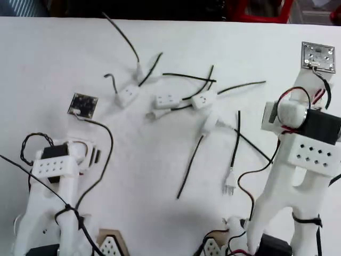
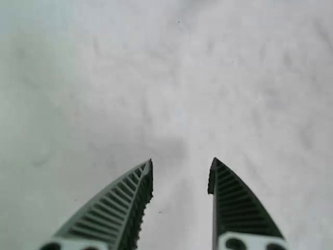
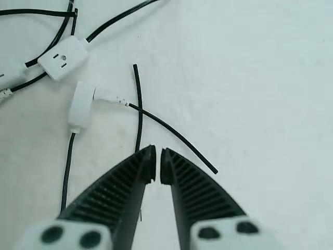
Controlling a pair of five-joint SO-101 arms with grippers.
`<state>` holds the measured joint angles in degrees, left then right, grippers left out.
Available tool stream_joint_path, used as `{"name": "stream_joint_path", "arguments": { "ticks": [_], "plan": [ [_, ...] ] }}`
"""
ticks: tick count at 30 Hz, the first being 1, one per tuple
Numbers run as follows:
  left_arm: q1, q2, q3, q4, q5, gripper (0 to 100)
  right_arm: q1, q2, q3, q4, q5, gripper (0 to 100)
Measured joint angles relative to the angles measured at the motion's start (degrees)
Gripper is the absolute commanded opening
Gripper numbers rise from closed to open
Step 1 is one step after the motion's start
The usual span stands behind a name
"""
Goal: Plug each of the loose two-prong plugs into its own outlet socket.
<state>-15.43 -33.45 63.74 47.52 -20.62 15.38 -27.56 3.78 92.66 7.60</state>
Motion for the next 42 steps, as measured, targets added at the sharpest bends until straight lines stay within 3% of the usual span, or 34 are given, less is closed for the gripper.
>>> {"name": "stream_joint_path", "arguments": {
  "ticks": [9,15,22,36,40,42],
  "plan": [
    [0.0,0.0,0.0,0.0,0.0,19,-7.0,-0.4,17.2,-7.9,0.0,2.0],
    [0.0,0.0,0.0,0.0,0.0,19,-14.9,-0.4,31.2,-9.7,0.0,14.6],
    [0.0,0.0,0.0,0.0,0.0,19,-15.8,1.8,38.5,-15.8,0.0,12.0],
    [-1.0,0.0,0.0,0.0,0.0,19,-15.6,31.7,32.1,-21.0,-3.1,11.5],
    [-1.0,0.0,0.0,0.0,0.0,19,-13.8,36.9,29.4,-20.9,-3.2,1.5],
    [-1.1,0.0,0.0,0.0,0.0,19,-12.6,38.5,28.2,-20.7,-3.2,2.8]
  ]
}}
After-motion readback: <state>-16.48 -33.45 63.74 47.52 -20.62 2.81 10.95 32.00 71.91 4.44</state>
